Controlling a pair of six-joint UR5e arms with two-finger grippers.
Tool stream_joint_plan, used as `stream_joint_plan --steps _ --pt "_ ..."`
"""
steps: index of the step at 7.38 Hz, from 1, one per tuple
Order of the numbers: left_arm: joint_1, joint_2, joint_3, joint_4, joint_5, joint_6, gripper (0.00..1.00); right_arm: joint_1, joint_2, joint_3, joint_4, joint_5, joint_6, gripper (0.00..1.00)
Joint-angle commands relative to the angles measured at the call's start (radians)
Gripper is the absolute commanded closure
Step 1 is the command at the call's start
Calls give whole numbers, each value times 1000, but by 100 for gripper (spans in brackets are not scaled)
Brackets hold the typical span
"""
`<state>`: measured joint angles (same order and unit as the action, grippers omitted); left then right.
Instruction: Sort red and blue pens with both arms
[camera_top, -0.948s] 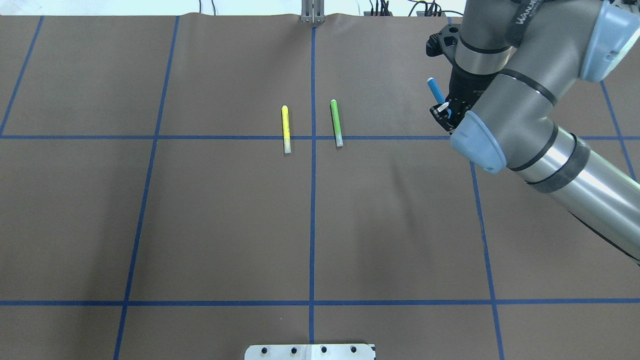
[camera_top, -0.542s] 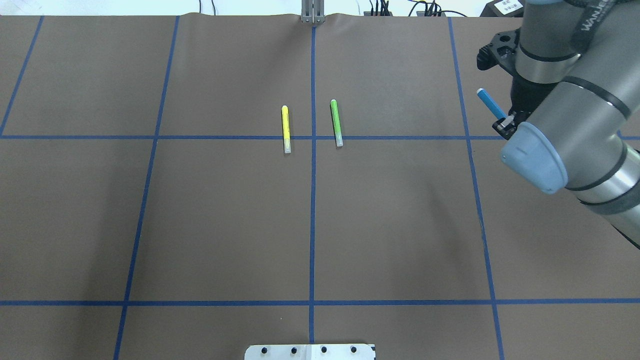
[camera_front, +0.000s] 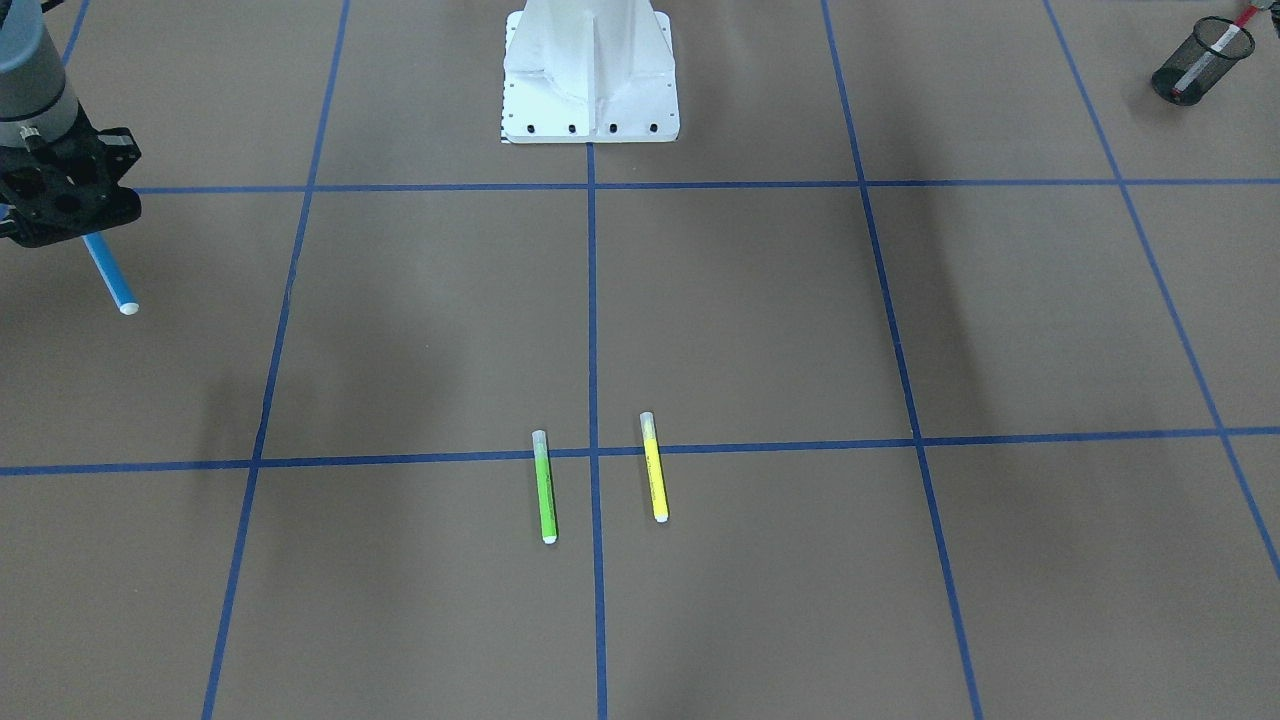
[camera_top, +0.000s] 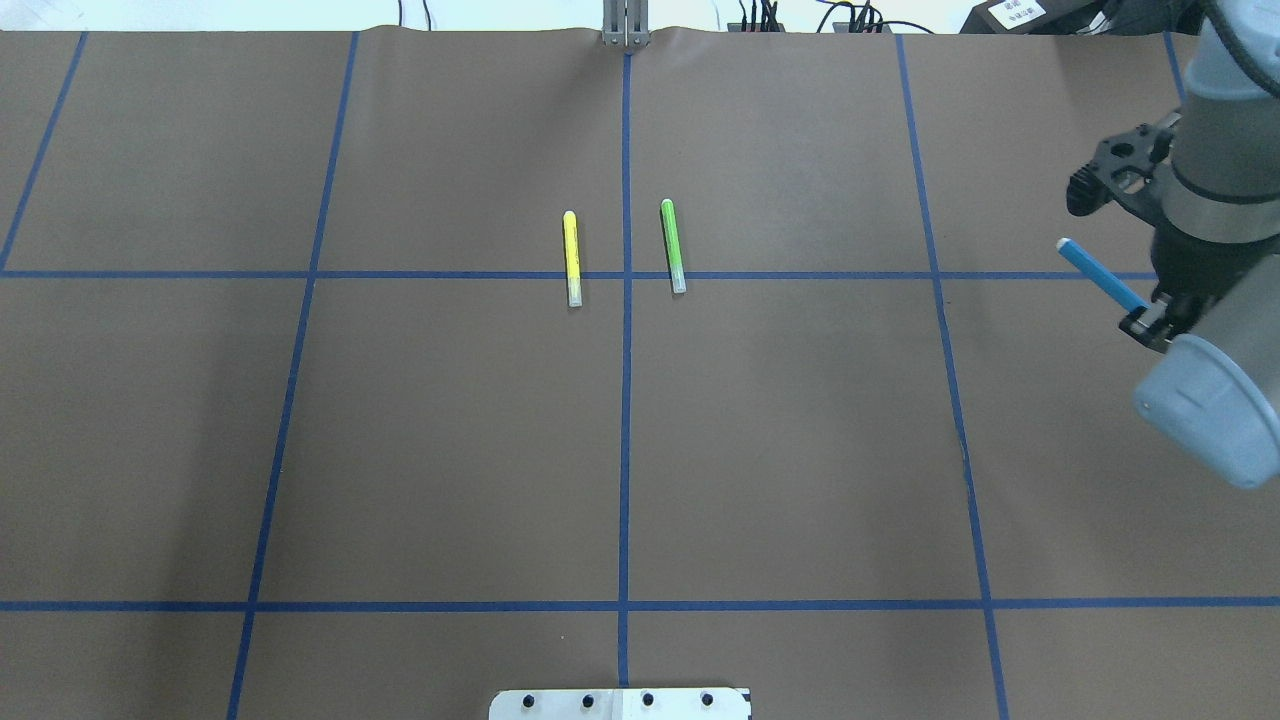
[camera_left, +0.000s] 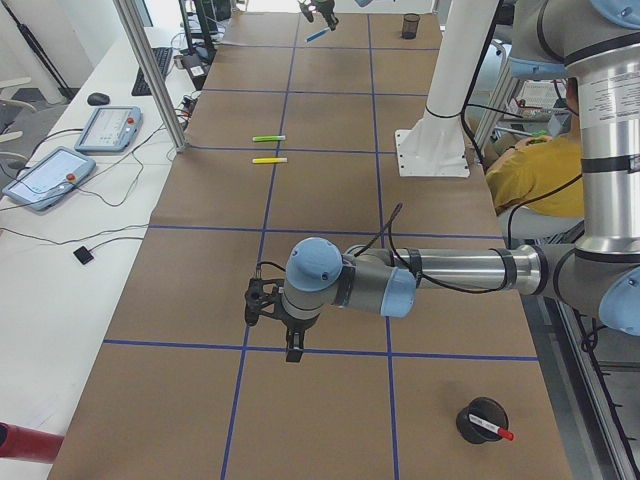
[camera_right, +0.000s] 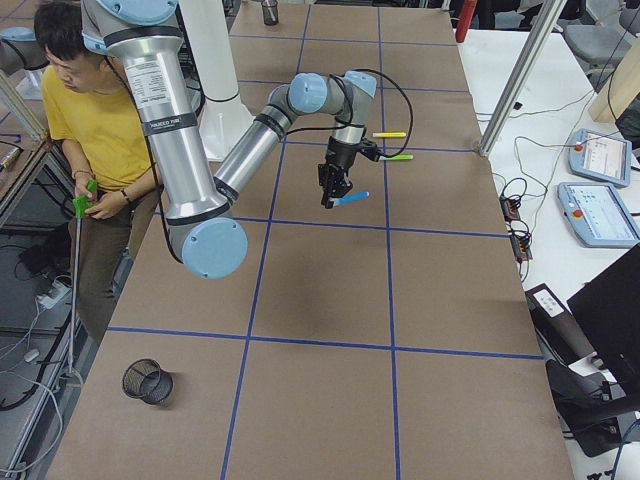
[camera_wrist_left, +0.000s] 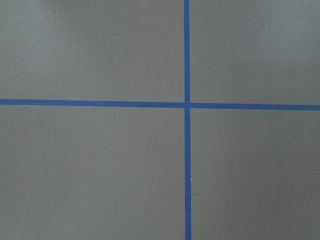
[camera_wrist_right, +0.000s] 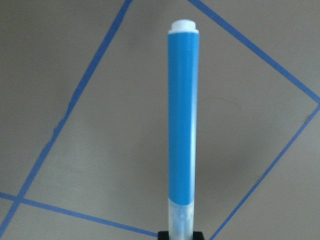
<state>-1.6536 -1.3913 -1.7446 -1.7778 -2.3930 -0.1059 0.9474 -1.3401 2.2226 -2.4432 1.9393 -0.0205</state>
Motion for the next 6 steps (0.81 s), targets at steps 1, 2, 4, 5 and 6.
stream_joint_plan --steps 1,2,4,5,6 --pt "0 0 0 -2 0 0 0 22 -172 130 6 -31 -97 100" --pt "0 0 0 0 0 2 0 24 -245 178 6 -61 -102 100" --pt "0 0 0 -2 0 2 0 24 -405 236 10 -159 -160 100" --pt "0 0 0 -2 0 2 0 24 -457 239 38 -196 -160 100" --pt "0 2 0 -2 0 2 0 25 -594 236 202 -209 -162 100"
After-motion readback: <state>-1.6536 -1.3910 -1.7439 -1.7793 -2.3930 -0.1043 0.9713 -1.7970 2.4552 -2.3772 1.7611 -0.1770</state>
